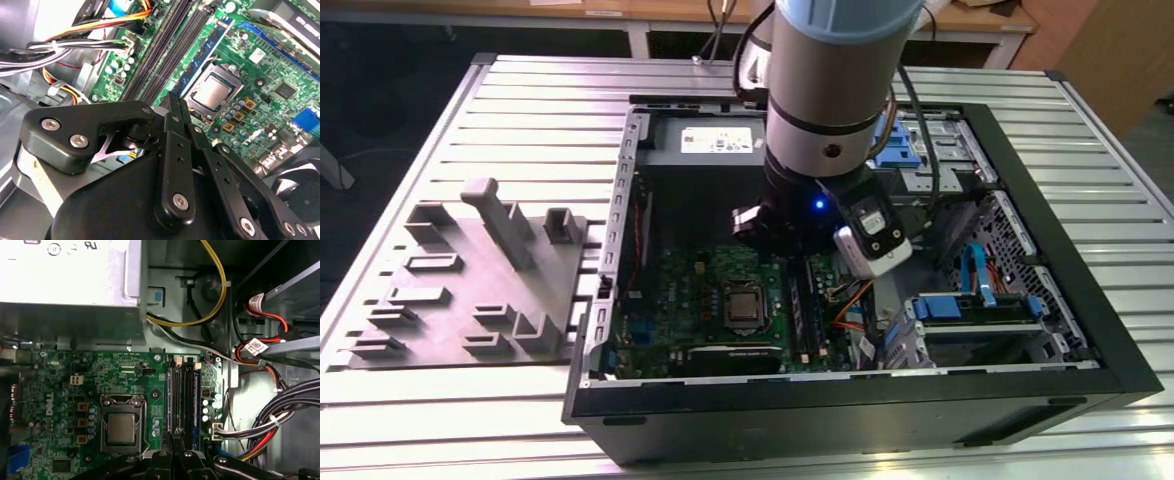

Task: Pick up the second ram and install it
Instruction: 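Insert the second ram into the second slot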

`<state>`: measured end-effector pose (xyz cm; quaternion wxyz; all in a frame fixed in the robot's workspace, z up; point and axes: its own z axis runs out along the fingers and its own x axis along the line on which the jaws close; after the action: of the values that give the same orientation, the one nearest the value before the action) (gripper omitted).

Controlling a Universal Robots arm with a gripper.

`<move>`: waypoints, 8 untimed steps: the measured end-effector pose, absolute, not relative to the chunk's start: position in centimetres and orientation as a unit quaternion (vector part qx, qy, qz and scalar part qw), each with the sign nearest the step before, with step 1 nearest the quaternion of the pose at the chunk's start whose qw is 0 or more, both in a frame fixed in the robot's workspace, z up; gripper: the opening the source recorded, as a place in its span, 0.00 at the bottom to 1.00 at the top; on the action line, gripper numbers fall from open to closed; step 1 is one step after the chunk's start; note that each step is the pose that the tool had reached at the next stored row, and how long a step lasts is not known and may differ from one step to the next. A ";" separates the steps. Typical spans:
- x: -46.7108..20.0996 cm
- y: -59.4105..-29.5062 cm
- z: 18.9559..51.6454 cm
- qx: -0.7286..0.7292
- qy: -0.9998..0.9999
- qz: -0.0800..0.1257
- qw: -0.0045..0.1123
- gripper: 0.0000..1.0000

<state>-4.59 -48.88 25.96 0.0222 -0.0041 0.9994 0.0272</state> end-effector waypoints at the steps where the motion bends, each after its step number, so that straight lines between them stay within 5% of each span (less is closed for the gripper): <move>1: -4.6 -48.9 25.9 -0.004 0.999 0.027 0.022 0.11; 8: -4.2 -48.9 25.0 -0.004 0.999 0.028 0.022 0.11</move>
<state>-4.21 -48.89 24.96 0.0222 -0.0040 0.9994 0.0275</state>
